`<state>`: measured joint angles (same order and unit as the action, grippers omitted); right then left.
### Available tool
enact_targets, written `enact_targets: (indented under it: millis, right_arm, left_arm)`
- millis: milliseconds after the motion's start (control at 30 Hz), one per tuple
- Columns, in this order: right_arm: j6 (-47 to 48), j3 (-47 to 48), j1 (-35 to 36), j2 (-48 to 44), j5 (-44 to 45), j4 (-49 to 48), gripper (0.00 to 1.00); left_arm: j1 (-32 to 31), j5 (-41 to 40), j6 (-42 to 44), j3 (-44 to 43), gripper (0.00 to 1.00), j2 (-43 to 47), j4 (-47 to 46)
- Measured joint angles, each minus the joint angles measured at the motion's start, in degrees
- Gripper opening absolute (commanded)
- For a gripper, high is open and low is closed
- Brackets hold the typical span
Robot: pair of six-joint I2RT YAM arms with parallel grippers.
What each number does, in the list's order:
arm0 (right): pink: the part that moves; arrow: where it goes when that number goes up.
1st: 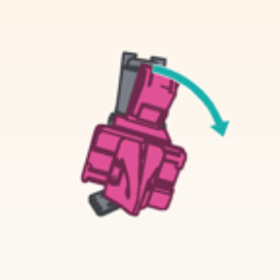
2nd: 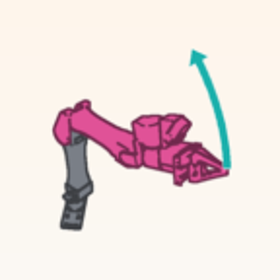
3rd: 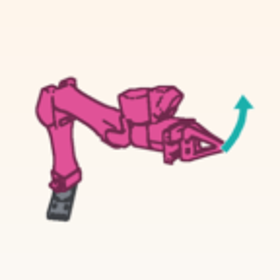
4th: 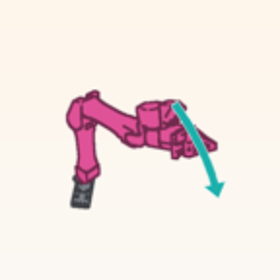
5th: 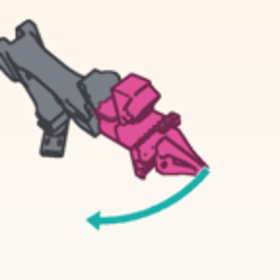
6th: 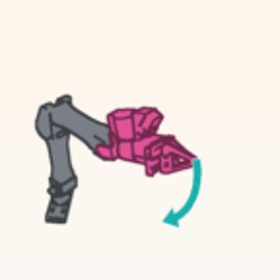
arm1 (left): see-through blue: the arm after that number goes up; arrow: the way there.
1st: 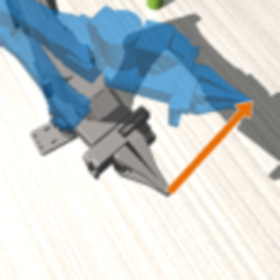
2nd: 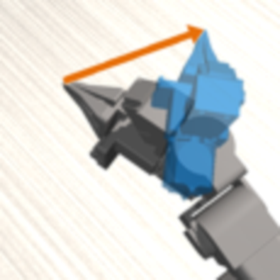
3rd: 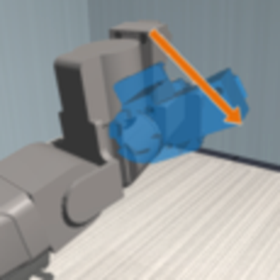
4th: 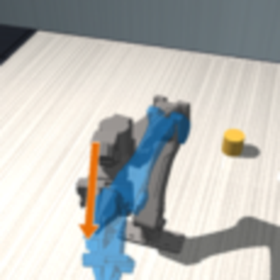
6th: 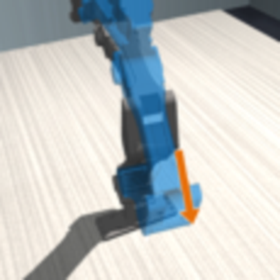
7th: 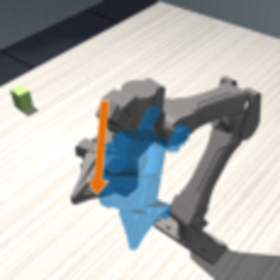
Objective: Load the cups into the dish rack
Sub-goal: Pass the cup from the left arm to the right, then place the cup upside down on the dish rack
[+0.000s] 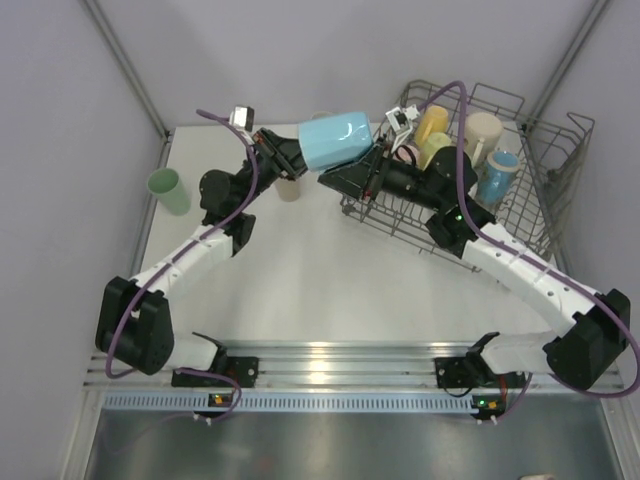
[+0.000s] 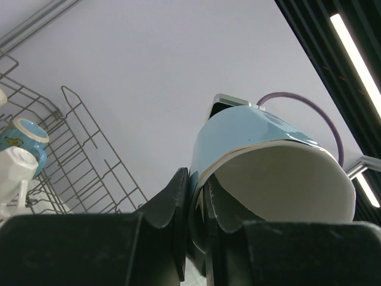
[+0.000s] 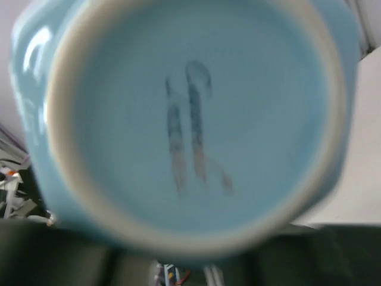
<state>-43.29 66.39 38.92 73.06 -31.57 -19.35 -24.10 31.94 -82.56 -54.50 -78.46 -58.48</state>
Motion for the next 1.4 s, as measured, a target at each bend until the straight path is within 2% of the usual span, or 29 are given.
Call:
enact_targets:
  millis: [100, 133, 200, 267, 300, 400, 500, 600, 700, 867, 1067, 1400]
  right_arm:
    - [-0.68, -0.07, 0.11, 0.24, -0.26, -1.73, 0.00]
    - [-0.39, -0.17, 0.20, 0.15, -0.22, -2.10, 0.00]
    - [0.09, -0.63, 0.39, -0.17, -0.33, -2.62, 0.00]
    - [0.81, -1.44, 0.57, -0.90, -0.04, -2.67, 0.00]
    - [1.44, -1.60, 0.57, -1.29, 0.17, -2.23, 0.00]
    - [3.67, -1.60, 0.07, -2.05, 0.90, -0.24, 0.00]
    - [6.10, -1.60, -1.60, -2.91, 1.16, 2.69, 0.00]
    - [8.83, -1.60, -3.78, -4.52, 0.90, 6.03, 0.00]
    - [11.39, -1.60, -7.41, -6.71, -0.33, 9.62, 0.00]
    - [17.00, -0.98, -15.76, -9.99, -1.75, 15.82, 0.00]
    - [27.17, 5.53, -23.89, -8.28, -1.03, 30.01, 0.00]
    - [49.53, 13.64, -25.05, 4.00, 4.50, 46.66, 0.00]
  left_arm:
    - [0.35, -1.03, -1.57, 0.79, 0.00, -0.17, -2.14]
    - [0.33, -1.05, -2.10, 0.94, 0.00, -0.17, -2.95]
    - [0.26, -0.72, -2.29, 1.14, 0.12, -0.17, -3.76]
    - [0.11, -0.28, -2.16, 1.46, 0.27, -0.17, -4.37]
    - [0.02, -0.02, -1.97, 1.51, 0.46, -0.22, -4.46]
    - [-0.09, 0.76, -1.49, 1.57, 0.66, -0.22, -5.40]
    - [-0.09, 1.33, -0.48, 1.57, 0.76, -0.17, -5.18]
    - [-0.02, 1.46, 2.23, 1.57, 0.81, 0.46, -1.86]
    - [-0.04, 1.22, 6.43, 1.57, 0.98, 2.49, 3.87]
    - [-0.07, 0.52, 12.28, 1.57, 0.98, 6.56, 11.96]
    - [-0.11, 0.13, 16.52, 1.57, 0.98, 8.17, 17.75]
    - [-0.11, -0.50, 21.03, 2.64, 0.98, 10.80, 25.73]
